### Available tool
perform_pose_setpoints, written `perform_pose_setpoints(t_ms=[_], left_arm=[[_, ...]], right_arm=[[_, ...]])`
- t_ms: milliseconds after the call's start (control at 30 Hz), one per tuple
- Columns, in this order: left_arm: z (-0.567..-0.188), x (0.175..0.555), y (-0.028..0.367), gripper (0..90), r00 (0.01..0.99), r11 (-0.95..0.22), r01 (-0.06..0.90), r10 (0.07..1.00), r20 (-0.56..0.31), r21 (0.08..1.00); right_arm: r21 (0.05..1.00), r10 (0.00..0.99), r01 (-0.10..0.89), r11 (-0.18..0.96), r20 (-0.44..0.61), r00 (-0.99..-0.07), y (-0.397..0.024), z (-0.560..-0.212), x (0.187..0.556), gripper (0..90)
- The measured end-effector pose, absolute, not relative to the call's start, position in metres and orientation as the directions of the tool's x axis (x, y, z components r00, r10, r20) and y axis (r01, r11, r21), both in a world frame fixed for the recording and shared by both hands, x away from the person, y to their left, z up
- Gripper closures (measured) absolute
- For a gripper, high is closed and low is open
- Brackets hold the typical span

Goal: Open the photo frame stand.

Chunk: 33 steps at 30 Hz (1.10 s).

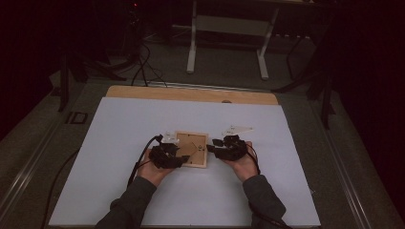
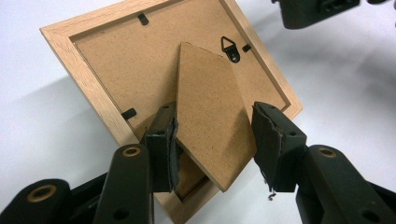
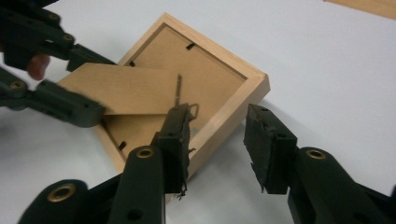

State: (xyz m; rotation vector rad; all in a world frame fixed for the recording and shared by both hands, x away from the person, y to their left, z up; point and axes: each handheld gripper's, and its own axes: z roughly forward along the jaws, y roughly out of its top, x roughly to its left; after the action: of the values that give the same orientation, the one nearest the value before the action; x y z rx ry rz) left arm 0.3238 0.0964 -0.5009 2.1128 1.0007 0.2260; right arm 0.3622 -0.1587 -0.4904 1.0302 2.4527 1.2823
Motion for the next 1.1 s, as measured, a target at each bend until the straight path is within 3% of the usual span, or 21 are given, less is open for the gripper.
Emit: perform_pose_setpoints(t_ms=[233, 300, 733, 933, 1100], left_arm=[[-0.503, 0.318, 0.097, 54.6, 0.685, -0.399, 0.551, 0.718, -0.124, 0.733], [-0.505, 0.315, 0.097, 54.6, 0.69, -0.402, 0.535, 0.715, -0.111, 0.743], [-0.509, 0.305, 0.099, 54.4, 0.719, -0.439, 0.461, 0.694, -0.035, 0.771], [-0.51, 0.298, 0.099, 54.4, 0.734, -0.47, 0.407, 0.679, 0.026, 0.784], [-0.512, 0.295, 0.1, 54.4, 0.746, -0.48, 0.369, 0.663, 0.054, 0.796]], right_arm=[[0.767, 0.654, 0.514, 0.384, 0.167, -0.738, -0.159, -0.491, 0.37, 55.2], [0.752, 0.64, 0.526, 0.398, 0.182, -0.746, -0.155, -0.492, 0.375, 49.5], [0.729, 0.642, 0.571, 0.379, 0.237, -0.729, -0.146, -0.495, 0.388, 37.5], [0.725, 0.626, 0.59, 0.356, 0.284, -0.727, -0.146, -0.497, 0.391, 36.7], [0.724, 0.586, 0.608, 0.325, 0.351, -0.731, -0.147, -0.498, 0.395, 41.2]])
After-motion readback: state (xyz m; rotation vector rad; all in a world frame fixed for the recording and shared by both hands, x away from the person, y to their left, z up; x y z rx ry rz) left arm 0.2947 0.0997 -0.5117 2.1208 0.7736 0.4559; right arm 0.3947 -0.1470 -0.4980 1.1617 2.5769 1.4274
